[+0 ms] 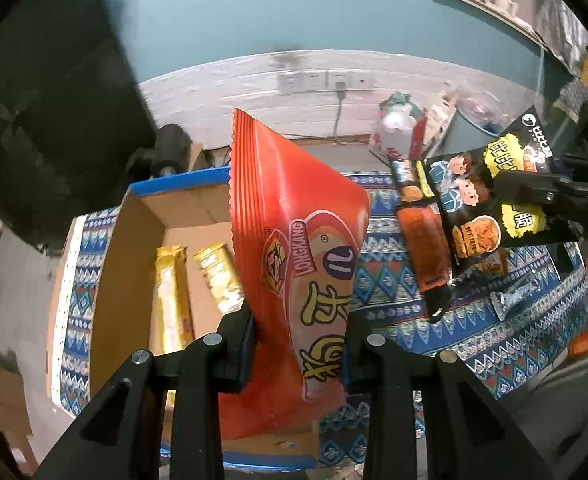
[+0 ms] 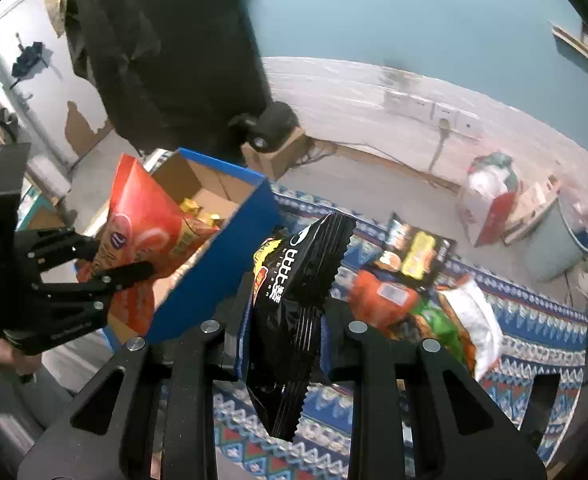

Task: Organize snacks
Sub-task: 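Carry the red bag and black bag into the box and release both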

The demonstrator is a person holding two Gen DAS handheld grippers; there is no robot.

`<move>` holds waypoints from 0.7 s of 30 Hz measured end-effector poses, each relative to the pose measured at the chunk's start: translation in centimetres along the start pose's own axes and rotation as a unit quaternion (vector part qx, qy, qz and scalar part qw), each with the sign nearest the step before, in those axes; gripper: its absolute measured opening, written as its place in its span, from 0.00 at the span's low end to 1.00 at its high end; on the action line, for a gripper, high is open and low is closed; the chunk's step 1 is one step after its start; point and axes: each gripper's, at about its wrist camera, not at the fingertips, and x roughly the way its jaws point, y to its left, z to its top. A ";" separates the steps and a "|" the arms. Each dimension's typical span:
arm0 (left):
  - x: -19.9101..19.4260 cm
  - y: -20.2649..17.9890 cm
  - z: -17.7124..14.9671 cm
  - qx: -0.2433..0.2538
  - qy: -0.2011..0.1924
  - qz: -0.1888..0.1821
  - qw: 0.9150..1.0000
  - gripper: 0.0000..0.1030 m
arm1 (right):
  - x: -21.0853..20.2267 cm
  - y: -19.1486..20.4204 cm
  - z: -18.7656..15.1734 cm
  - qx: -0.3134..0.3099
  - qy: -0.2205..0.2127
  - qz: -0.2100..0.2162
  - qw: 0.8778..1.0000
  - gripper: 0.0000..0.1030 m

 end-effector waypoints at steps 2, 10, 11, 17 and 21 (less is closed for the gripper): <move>0.0 1.2 -0.4 -0.012 0.001 0.004 1.000 0.32 | 0.5 0.8 0.6 -0.003 0.000 0.005 1.000 0.24; 0.6 6.5 -1.6 -0.061 0.014 0.027 0.998 0.32 | 3.0 5.1 3.0 -0.024 0.004 0.031 0.999 0.24; 0.7 6.8 -1.7 -0.065 0.016 0.028 0.997 0.32 | 3.2 5.6 3.1 -0.026 0.005 0.034 0.999 0.24; 1.9 10.0 -2.8 -0.096 0.030 0.048 0.994 0.32 | 5.5 8.6 4.3 -0.041 0.015 0.051 0.998 0.24; 2.9 11.7 -3.4 -0.112 0.044 0.060 0.991 0.32 | 7.5 10.3 4.6 -0.045 0.029 0.062 0.997 0.24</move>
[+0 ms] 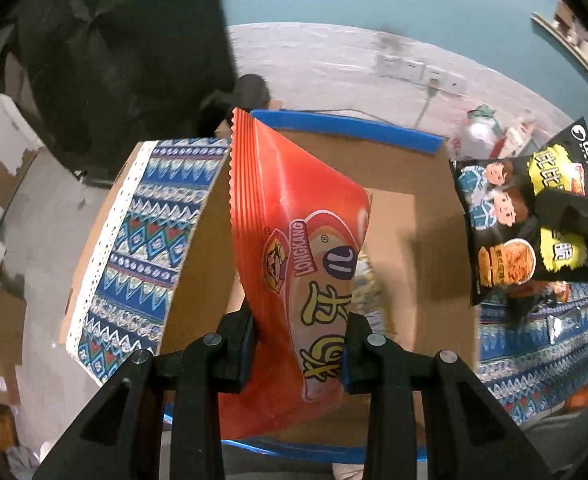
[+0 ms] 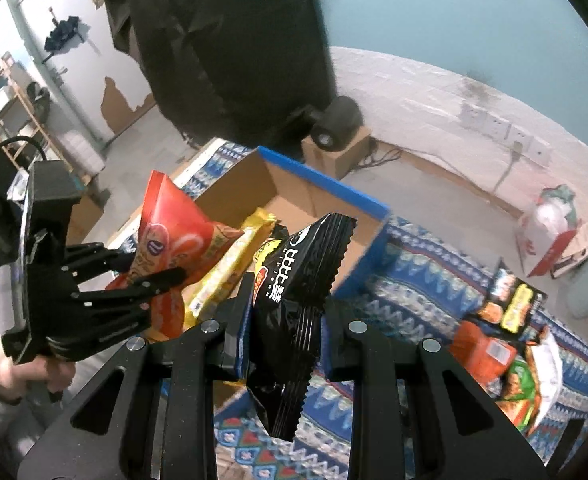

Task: Organize snacks
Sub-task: 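Carry the red bag and black bag into the box and release both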

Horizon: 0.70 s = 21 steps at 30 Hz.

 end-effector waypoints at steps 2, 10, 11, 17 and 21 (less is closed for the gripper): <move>0.7 0.5 -0.1 -0.004 0.009 0.009 1.000 0.33 | 1.0 0.6 0.2 -0.001 0.006 0.002 1.000 0.24; 2.1 1.8 -0.2 -0.026 0.039 0.029 0.998 0.44 | 4.4 2.2 0.6 -0.009 0.033 0.008 0.999 0.24; 1.9 1.7 -0.1 -0.023 0.035 0.033 0.999 0.47 | 4.7 2.3 0.7 -0.009 0.036 0.007 0.999 0.24; 1.0 1.9 -0.1 -0.020 0.022 0.037 0.999 0.57 | 6.1 2.9 1.0 -0.010 0.046 0.007 0.999 0.24; 0.7 2.0 -0.1 -0.023 0.021 0.037 0.999 0.57 | 7.2 3.4 1.0 -0.013 0.056 0.020 0.998 0.25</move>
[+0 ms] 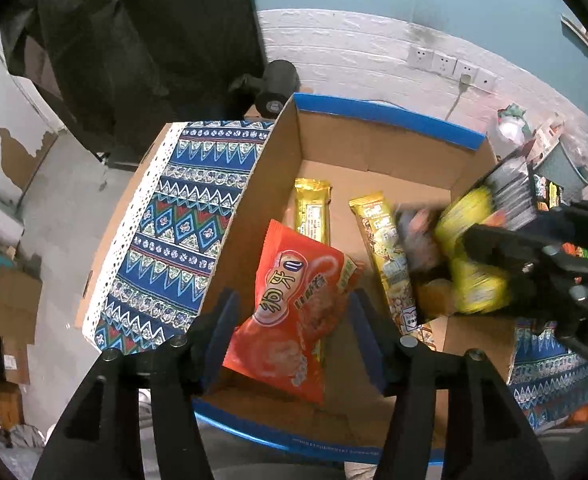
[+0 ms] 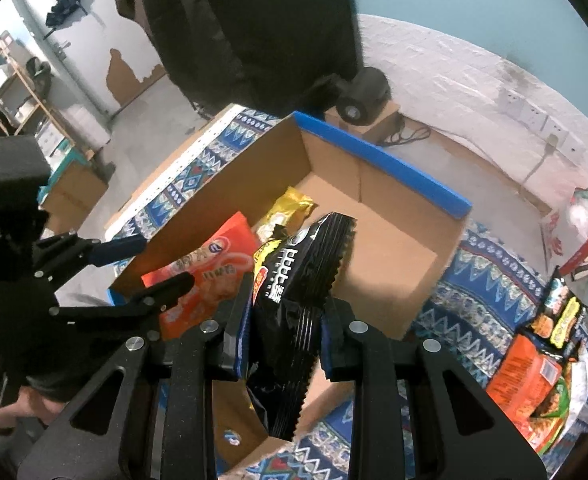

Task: Organize snacks
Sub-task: 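Carry the red bag and black bag into the box and release both, then move both tools back over the remaining snack pile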

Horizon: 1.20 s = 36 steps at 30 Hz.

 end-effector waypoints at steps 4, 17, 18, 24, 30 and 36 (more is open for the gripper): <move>-0.3 -0.2 0.2 0.001 -0.005 -0.002 1.000 0.61 | 0.4 0.0 0.1 -0.001 0.005 -0.011 1.000 0.27; -1.9 -4.6 0.0 0.046 -0.016 -0.036 0.998 0.69 | -4.2 -2.4 -1.9 -0.002 -0.021 -0.061 0.998 0.64; -2.0 -5.0 -0.1 0.050 -0.016 -0.036 0.998 0.69 | -4.6 -2.6 -2.2 -0.005 -0.021 -0.066 0.998 0.65; -2.9 -7.6 -0.5 0.076 -0.022 -0.052 0.995 0.74 | -6.9 -4.8 -4.5 -0.006 -0.024 -0.086 0.996 0.70; -3.0 -10.8 -1.2 0.113 -0.019 -0.063 0.991 0.74 | -8.7 -7.8 -7.6 0.002 -0.009 -0.106 0.994 0.72; -3.5 -14.2 -2.1 0.138 -0.012 -0.090 0.986 0.74 | -10.4 -11.1 -10.5 0.023 0.000 -0.121 0.992 0.72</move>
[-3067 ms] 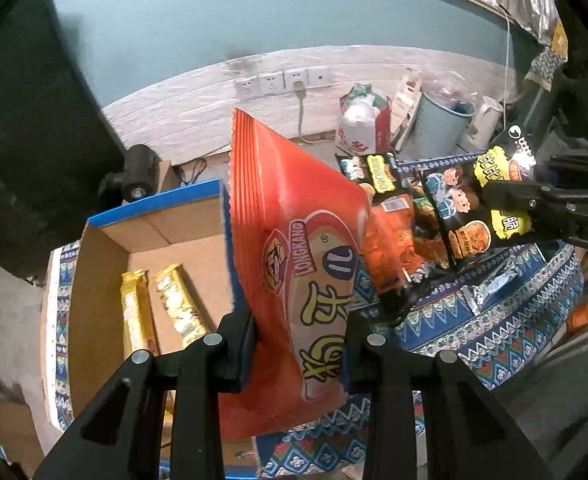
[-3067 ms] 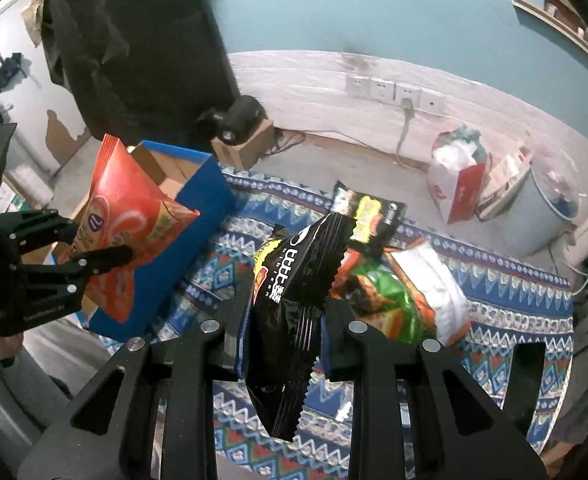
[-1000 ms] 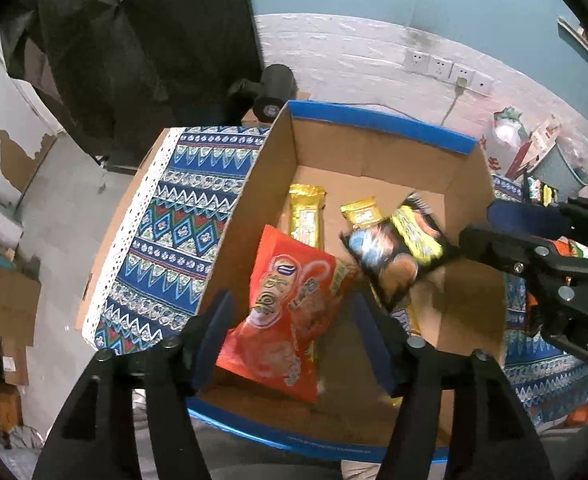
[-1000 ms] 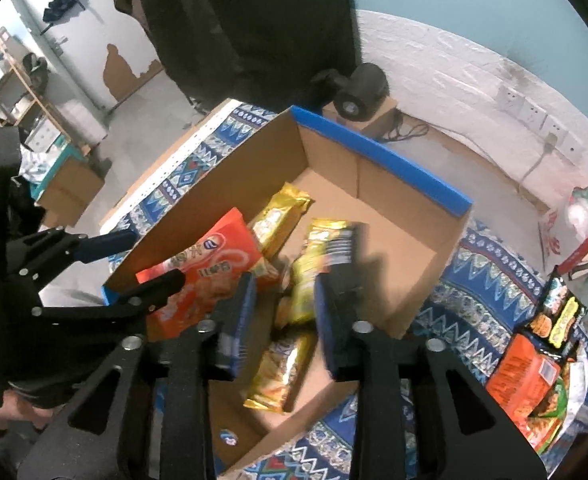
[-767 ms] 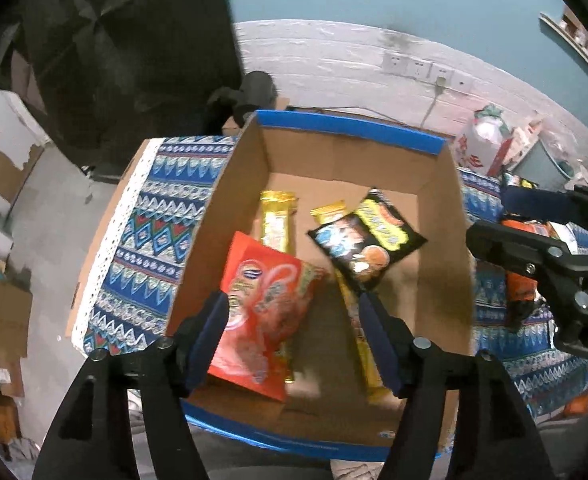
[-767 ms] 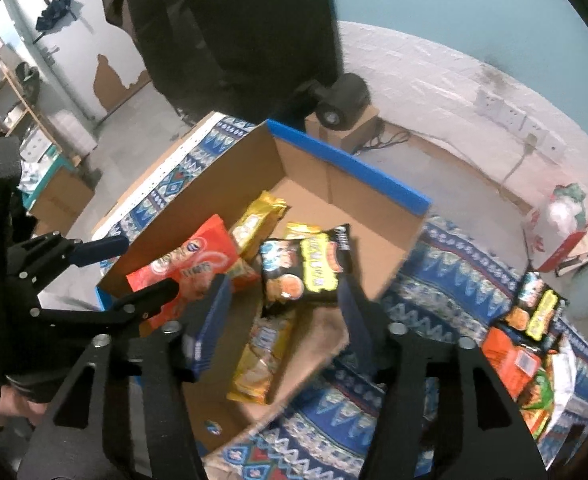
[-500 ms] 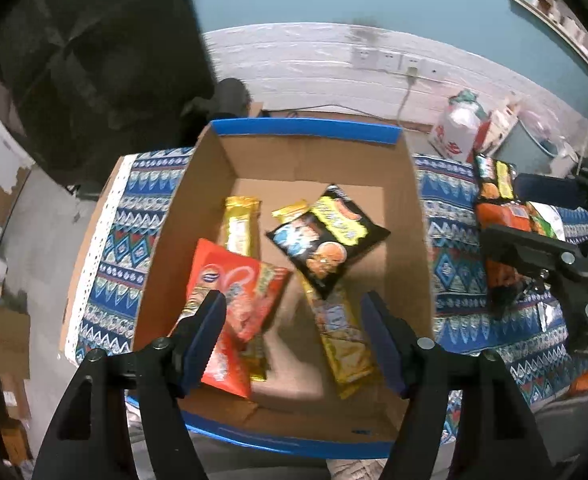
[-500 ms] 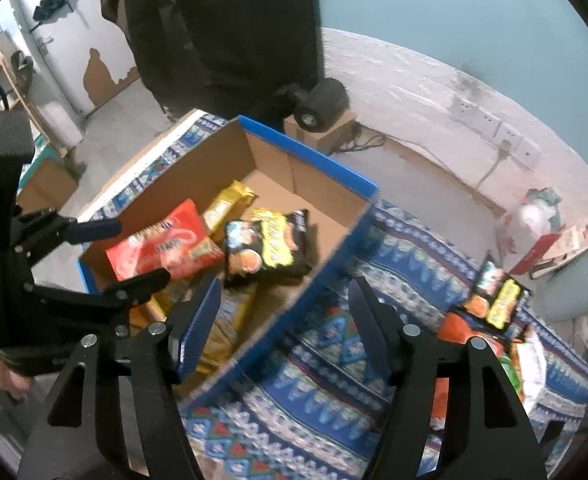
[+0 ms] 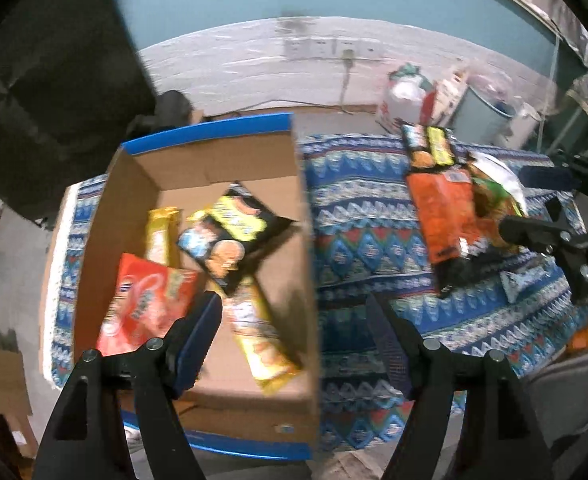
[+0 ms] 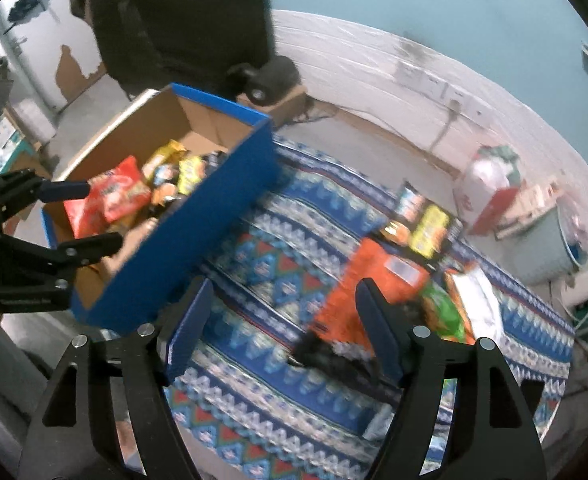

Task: Organize snacks
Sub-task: 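Move both tools back over the remaining snack pile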

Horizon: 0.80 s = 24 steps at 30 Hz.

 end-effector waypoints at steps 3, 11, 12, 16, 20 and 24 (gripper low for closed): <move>0.1 -2.4 0.1 0.026 0.001 -0.004 1.000 0.74 | -0.5 -2.2 -1.5 0.012 0.005 -0.004 1.000 0.72; 0.9 -8.2 -0.1 0.080 0.016 -0.031 0.996 0.74 | -1.5 -6.9 -4.8 0.043 0.016 -0.025 0.999 0.72; 1.0 -8.6 -0.1 0.082 0.019 -0.034 0.996 0.74 | -1.5 -7.5 -5.3 0.047 0.017 -0.027 0.998 0.72; 2.0 -10.8 -0.2 0.098 0.029 -0.044 0.994 0.74 | -1.6 -9.6 -6.9 0.065 0.023 -0.032 0.997 0.72; 3.1 -12.4 -0.2 0.112 0.041 -0.043 0.992 0.74 | -1.9 -11.1 -8.3 0.075 0.027 -0.032 0.996 0.72; 3.8 -13.7 -0.1 0.124 0.045 -0.043 0.990 0.74 | -1.6 -12.1 -9.8 0.074 0.041 -0.029 0.996 0.72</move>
